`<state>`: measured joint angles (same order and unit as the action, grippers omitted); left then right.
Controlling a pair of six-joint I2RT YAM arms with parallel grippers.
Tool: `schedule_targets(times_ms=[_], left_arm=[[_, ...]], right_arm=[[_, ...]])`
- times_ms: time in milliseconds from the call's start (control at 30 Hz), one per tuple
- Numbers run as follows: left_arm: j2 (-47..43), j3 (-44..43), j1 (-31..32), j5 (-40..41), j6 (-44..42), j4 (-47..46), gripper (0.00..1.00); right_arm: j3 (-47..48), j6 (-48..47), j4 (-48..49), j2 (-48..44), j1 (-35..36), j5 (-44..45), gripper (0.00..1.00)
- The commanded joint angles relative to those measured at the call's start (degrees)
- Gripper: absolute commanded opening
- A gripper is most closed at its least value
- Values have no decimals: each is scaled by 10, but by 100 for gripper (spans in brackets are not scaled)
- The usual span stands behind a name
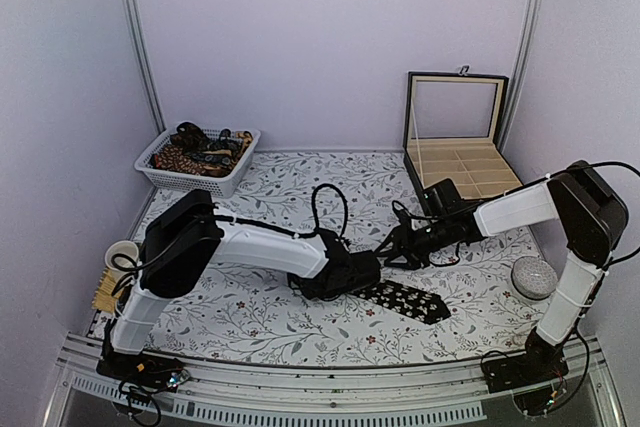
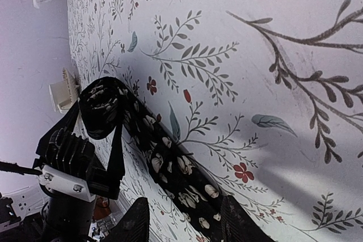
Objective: Roll the ties
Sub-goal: Roll the tie at the center of the board.
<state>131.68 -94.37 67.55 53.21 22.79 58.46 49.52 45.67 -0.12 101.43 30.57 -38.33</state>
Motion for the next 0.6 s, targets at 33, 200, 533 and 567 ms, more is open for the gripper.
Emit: schedule_targets(times_ms=[33,200,533,567], left_arm=[[2,-16,-6,-2,23,12,60],[2,-25,-7,7,29,14,61],[4,-35,-7,-5,9,-3,62],[5,-36,-6,-6,8,-5,62]], right_arm=[[-2,3,11,-45,-2,-7,42],[-2,4,13,-43,-2,-7,42],[2,5,11,-44,-2,-6,42],[2,4,11,-44,-2,-6,43]])
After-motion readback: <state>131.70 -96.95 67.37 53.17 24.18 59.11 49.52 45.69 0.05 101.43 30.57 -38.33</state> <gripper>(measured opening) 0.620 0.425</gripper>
